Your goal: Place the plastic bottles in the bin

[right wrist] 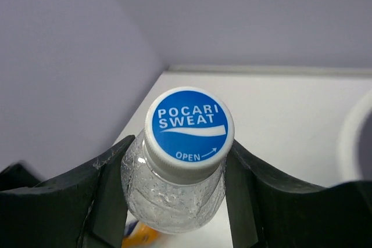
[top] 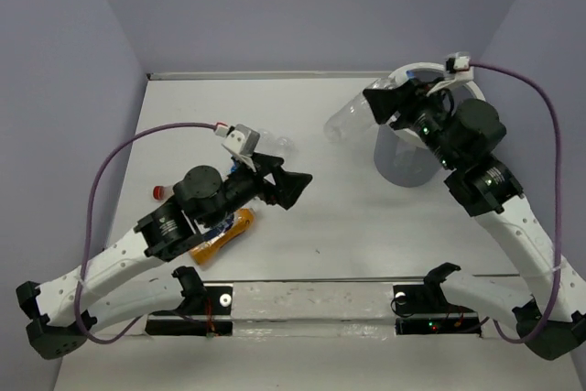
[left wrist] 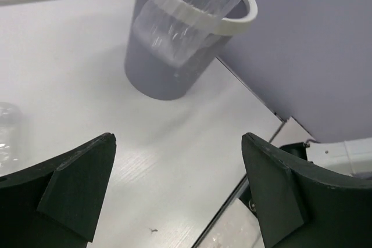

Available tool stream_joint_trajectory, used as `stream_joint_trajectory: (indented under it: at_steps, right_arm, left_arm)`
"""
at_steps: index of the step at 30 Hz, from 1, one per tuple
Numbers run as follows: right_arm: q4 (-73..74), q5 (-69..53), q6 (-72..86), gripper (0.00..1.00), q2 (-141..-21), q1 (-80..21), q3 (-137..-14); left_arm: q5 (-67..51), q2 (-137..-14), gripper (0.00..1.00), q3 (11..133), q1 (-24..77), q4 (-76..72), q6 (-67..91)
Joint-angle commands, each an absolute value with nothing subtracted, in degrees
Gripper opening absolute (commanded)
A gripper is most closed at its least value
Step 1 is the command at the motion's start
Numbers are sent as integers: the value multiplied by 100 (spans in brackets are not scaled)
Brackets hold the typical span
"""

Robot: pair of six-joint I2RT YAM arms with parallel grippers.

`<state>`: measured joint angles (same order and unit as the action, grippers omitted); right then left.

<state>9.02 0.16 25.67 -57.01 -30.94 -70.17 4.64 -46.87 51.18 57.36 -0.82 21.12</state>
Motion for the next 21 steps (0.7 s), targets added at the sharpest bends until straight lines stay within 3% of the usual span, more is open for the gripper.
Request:
stream_joint_trajectory:
  at_steps: [1,6,12,13,14,15,16,18,21]
  right_arm:
    - [914,2880,1346,33,-5888,-2699,-7760]
    - [914,3234,1327,33,-6205,-1515,-7857]
    - [1011,3630,1213,35,-6592,-1151,-7612]
    - [1002,3656,1195,38,-6653,-1099,-7559]
    - [1028,3665,1187,53,-6671,-1099,-7515]
    - [1028,3682,1160,53,-6706,-1099,-7480]
    - [1054,3778,1099,73,-6723,-1099,-7479]
    - [1273,3823,976,85,-6785,-1099,-7716]
    - [1712,3254,940,90,-6741,-1099,-8365]
  left_arm:
    - [1721,-4018,99,5511,5757,1018,1705]
    - [2935,-3226,99,5003,5748,1117,1661]
    - [3390,-3147,99,4913,5757,1344,1556]
    - [3497,-3146,99,4887,5748,1388,1582]
    - [3689,-3112,99,4843,5748,1502,1678]
    - [3787,-3094,99,4834,5748,1503,1679]
    - [3849,-3068,99,4825,5748,1590,1783]
    - [3963,-2954,99,4799,5748,1591,1828]
    - [4113,-2822,99,4799,5757,1599,1881]
